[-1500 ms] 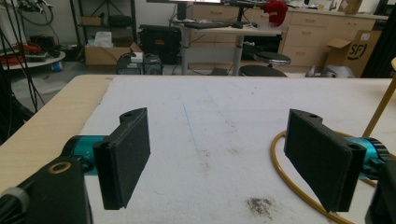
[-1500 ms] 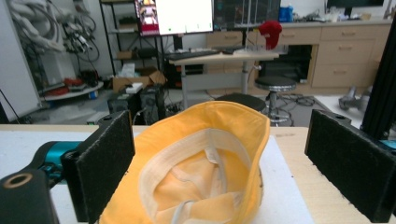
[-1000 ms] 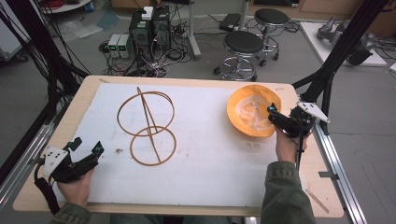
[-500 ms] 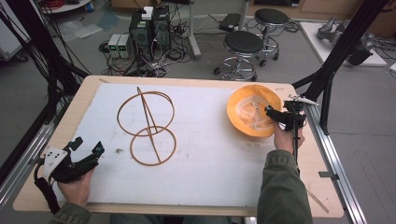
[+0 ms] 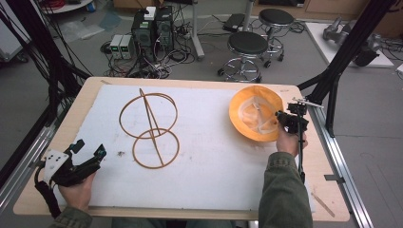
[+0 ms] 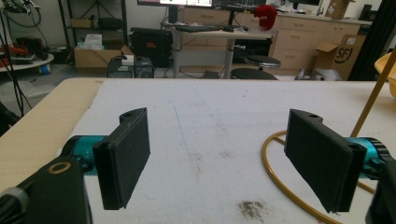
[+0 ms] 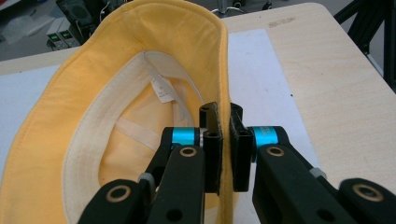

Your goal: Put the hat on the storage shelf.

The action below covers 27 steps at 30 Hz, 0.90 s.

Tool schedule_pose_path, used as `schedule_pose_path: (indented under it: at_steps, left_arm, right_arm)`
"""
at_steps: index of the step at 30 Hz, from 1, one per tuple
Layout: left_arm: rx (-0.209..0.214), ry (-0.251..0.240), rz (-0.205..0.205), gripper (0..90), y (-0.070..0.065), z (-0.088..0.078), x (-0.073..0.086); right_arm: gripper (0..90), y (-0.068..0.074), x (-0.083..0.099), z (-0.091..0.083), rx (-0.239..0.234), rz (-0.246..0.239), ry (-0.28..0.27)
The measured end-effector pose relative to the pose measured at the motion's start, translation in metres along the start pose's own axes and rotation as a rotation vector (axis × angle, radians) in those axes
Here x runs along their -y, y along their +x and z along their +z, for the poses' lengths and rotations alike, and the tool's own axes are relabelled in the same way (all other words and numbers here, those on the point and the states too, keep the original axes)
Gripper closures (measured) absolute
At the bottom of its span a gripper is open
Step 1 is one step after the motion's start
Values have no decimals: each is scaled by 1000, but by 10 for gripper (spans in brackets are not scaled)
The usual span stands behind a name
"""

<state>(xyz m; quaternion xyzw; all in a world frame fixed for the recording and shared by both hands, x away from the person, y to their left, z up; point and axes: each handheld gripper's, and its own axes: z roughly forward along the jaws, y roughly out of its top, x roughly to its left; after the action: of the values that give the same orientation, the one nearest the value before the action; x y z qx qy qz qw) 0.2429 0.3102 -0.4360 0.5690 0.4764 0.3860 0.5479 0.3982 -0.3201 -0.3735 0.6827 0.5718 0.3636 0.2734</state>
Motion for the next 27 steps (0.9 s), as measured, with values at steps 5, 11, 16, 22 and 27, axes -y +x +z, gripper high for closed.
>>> schedule_pose_path:
  at_steps: [5, 11, 16, 22, 27]
  left_arm:
    - [6, 1, 0, 227, -1, 1, 0]
    - [3, 0, 0, 227, 0, 0, 0]
    - [4, 1, 0, 227, 0, 0, 0]
    - [8, 1, 4, 227, -1, 0, 0]
    - [7, 0, 6, 227, -1, 0, 0]
  right_arm:
    - [866, 1, 1, 0, -8, 5, -18]
    - [866, 6, 1, -3, -2, -11, -61]
    - [866, 8, 1, -6, -12, -11, -93]
    - [866, 7, 0, -9, -24, 3, -114]
    - [866, 6, -2, -14, -54, 4, -128]
